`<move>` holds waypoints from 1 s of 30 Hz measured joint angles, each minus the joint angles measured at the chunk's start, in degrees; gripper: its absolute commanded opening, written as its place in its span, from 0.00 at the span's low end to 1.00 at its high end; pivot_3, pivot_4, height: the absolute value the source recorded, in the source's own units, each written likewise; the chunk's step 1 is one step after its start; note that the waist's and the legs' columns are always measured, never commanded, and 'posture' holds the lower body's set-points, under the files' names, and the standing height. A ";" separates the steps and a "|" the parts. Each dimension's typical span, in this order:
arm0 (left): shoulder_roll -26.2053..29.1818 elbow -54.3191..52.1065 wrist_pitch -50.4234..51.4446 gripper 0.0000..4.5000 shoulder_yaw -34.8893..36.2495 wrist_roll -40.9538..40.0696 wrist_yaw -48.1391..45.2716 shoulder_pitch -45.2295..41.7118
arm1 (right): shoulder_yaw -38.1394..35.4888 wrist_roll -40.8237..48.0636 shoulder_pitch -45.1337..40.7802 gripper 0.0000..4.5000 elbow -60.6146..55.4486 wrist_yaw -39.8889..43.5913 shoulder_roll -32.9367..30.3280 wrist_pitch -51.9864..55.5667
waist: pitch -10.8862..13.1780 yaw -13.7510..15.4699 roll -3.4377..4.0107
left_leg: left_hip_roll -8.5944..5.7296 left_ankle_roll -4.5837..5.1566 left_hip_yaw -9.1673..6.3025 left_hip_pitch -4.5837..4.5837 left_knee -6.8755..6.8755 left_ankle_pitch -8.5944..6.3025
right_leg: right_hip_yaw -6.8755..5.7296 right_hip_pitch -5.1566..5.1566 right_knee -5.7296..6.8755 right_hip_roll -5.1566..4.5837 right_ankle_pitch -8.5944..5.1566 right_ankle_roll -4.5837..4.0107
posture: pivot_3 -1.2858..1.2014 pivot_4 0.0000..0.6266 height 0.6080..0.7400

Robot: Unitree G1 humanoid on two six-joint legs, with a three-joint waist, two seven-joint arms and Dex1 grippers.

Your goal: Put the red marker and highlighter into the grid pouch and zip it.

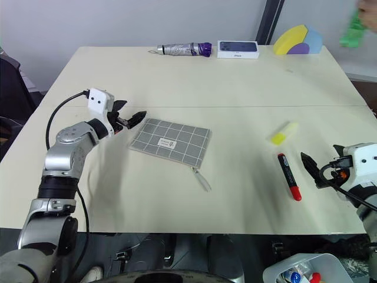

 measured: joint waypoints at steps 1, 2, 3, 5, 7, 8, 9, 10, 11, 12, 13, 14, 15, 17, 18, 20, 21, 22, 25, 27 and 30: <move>0.01 -0.02 0.00 1.00 0.00 0.00 0.03 0.14 | 0.20 0.00 -0.05 0.99 0.00 0.00 -0.04 0.03 | 0.00 0.00 0.00 | 0.00 0.00 0.00 0.00 0.00 0.00 | 0.00 0.00 0.00 0.00 0.00 0.00 | 0.52 0.24 1.00; 0.06 -0.17 0.03 1.00 0.00 -0.03 0.02 0.38 | 0.38 0.00 -0.12 0.99 0.00 0.00 -0.04 0.04 | 0.00 0.00 0.00 | 0.00 0.00 0.00 0.00 0.00 0.00 | 0.00 0.00 0.00 0.00 0.00 0.00 | 0.52 0.24 1.00; 0.09 -0.52 0.18 1.00 0.00 -0.11 -0.09 0.79 | 0.50 -0.01 -0.15 0.99 0.00 0.00 -0.04 0.06 | 0.00 0.01 0.00 | 0.00 0.00 0.00 0.00 0.00 0.00 | 0.00 0.00 0.00 0.00 0.00 0.00 | 0.52 0.24 1.00; 0.09 -0.73 1.14 1.00 0.00 -0.24 -0.13 1.04 | 0.62 -0.02 -0.29 0.99 0.00 -0.01 -0.04 0.09 | 0.00 0.01 0.00 | 0.00 0.00 0.00 0.00 0.00 0.00 | 0.00 0.00 0.00 0.00 0.00 0.00 | 0.52 0.24 1.00; 0.08 -1.04 1.42 1.00 0.00 -0.41 -0.11 1.14 | 0.89 -0.03 -0.66 0.99 0.00 -0.05 -0.04 0.11 | 0.00 0.00 0.00 | 0.00 0.00 0.00 0.00 0.00 0.00 | 0.01 0.00 0.00 0.00 0.00 0.00 | 0.52 0.24 1.00; 0.08 -1.27 1.67 1.00 0.01 -0.50 -0.07 1.13 | 1.08 -0.03 -0.95 0.99 0.00 -0.09 -0.04 0.11 | 0.00 -0.02 0.00 | 0.00 0.00 0.00 0.00 0.00 0.00 | 0.00 0.00 0.00 -0.01 0.00 0.00 | 0.52 0.24 1.00; 0.08 -1.54 1.95 1.00 0.00 -0.52 -0.04 1.14 | 1.28 -0.03 -1.28 0.99 0.01 -0.16 -0.04 0.12 | 0.00 -0.03 0.00 | 0.00 0.00 0.00 0.00 0.00 0.00 | 0.00 0.00 0.00 -0.01 0.00 0.00 | 0.52 0.24 1.00; 0.08 -1.66 2.07 1.00 0.00 -0.50 0.03 1.14 | 1.52 -0.03 -1.65 0.99 0.02 -0.29 -0.04 0.13 | 0.00 -0.05 0.00 | 0.00 0.00 0.00 0.00 0.00 0.00 | 0.00 0.00 0.00 0.00 0.00 0.00 | 0.52 0.24 1.00; 0.09 -1.74 2.15 1.00 0.00 -0.42 0.21 1.17 | 2.01 -0.04 -2.56 0.99 0.13 -0.62 -0.03 0.18 | 0.00 -0.13 0.00 | 0.00 0.00 0.00 0.00 0.00 0.00 | 0.00 0.00 0.00 0.00 0.00 0.00 | 0.52 0.24 1.00; 0.06 -1.78 2.17 1.00 -0.03 -0.33 0.38 1.19 | 2.58 -0.03 -3.61 0.99 0.17 -0.88 -0.03 0.21 | 0.00 -0.18 0.00 | 0.00 0.00 0.01 0.00 0.00 0.00 | 0.00 0.00 0.00 0.00 0.00 0.00 | 0.52 0.24 1.00; 0.04 -1.81 2.17 1.00 -0.04 -0.13 0.60 1.20 | 3.25 -0.01 -4.75 0.99 0.18 -1.23 -0.03 0.25 | 0.00 -0.21 0.00 | 0.01 0.00 0.00 0.00 0.00 0.00 | 0.00 -0.01 0.01 0.01 0.00 0.00 | 0.52 0.24 1.00; 0.07 -1.90 2.14 1.00 0.00 0.01 1.01 1.32 | 3.99 0.02 -6.29 0.99 0.24 -1.69 -0.01 0.57 | 0.00 -0.25 0.00 | 0.01 0.00 0.00 0.00 0.00 0.00 | 0.00 -0.01 0.01 0.01 0.00 0.00 | 0.52 0.24 1.00; 0.06 -2.01 2.12 1.00 0.02 0.07 1.37 1.45 | 4.81 0.06 -7.90 0.99 0.25 -2.09 -0.01 0.99 | 0.00 -0.24 0.00 | 0.00 0.00 0.00 0.00 0.00 0.00 | -0.01 -0.01 0.01 0.00 0.00 0.00 | 0.52 0.24 1.00; 0.04 -2.31 1.93 1.00 0.24 0.14 2.52 2.00 | 7.10 0.08 -11.49 0.99 0.32 -3.01 0.01 1.61 | 0.00 -0.30 0.00 | 0.00 0.00 0.01 0.00 0.00 0.00 | 0.00 -0.03 0.01 -0.01 0.00 0.00 | 0.52 0.24 1.00; 0.00 -2.40 1.85 1.00 0.46 0.24 3.21 2.30 | 8.46 0.07 -13.34 0.99 0.32 -3.34 0.05 1.77 | 0.00 -0.33 0.00 | 0.01 0.00 0.00 0.00 0.00 0.00 | 0.00 -0.03 0.01 -0.01 0.00 0.00 | 0.52 0.24 1.00; 0.10 -2.90 1.42 1.00 1.06 0.72 4.89 3.62 | 11.62 0.09 -16.72 0.99 0.04 -4.00 0.39 2.41 | 0.00 -0.28 0.00 | 0.02 0.00 -0.02 0.00 -0.02 0.00 | 0.01 -0.03 0.00 -0.02 0.00 0.00 | 0.52 0.24 1.00; 0.10 -2.93 1.15 1.00 1.18 1.13 5.61 4.32 | 13.29 0.11 -18.16 0.99 -0.18 -4.46 0.74 2.86 | 0.00 -0.21 0.00 | 0.01 0.00 -0.02 -0.01 -0.02 0.00 | 0.01 -0.05 0.00 -0.03 0.00 0.00 | 0.52 0.24 1.00; 0.11 -2.96 1.10 1.00 1.26 1.27 6.18 4.89 | 14.89 0.12 -19.30 0.99 -0.52 -4.85 1.18 3.41 | 0.00 -0.17 0.00 | 0.01 0.00 -0.03 -0.01 -0.01 0.00 | 0.01 -0.05 0.00 -0.03 0.00 0.00 | 0.52 0.24 1.00; 0.14 -3.19 1.07 1.00 2.31 1.30 7.53 6.69 | 20.79 0.51 -21.97 0.94 -2.96 -5.62 3.45 5.34 | 0.00 -0.09 0.00 | 0.01 0.00 -0.06 -0.05 -0.01 0.00 | 0.01 -0.07 -0.01 -0.04 0.00 0.00 | 0.52 0.24 1.00; 0.46 -3.51 1.07 1.00 3.01 1.22 7.69 7.52 | 24.66 0.18 -23.02 0.79 -3.50 -5.86 4.12 6.57 | 0.00 0.03 0.00 | -0.02 0.00 -0.06 -0.05 0.00 0.00 | 0.00 -0.06 -0.01 -0.04 0.00 0.00 | 0.52 0.24 1.00; 1.37 -4.62 0.99 1.00 3.69 1.21 7.23 9.41 | 29.88 -1.70 -24.21 0.45 -3.21 -7.46 5.12 9.12 | 0.00 0.06 0.00 | -0.02 0.00 -0.06 -0.06 0.00 0.00 | 0.01 -0.08 -0.01 -0.07 0.00 0.00 | 0.52 0.24 1.00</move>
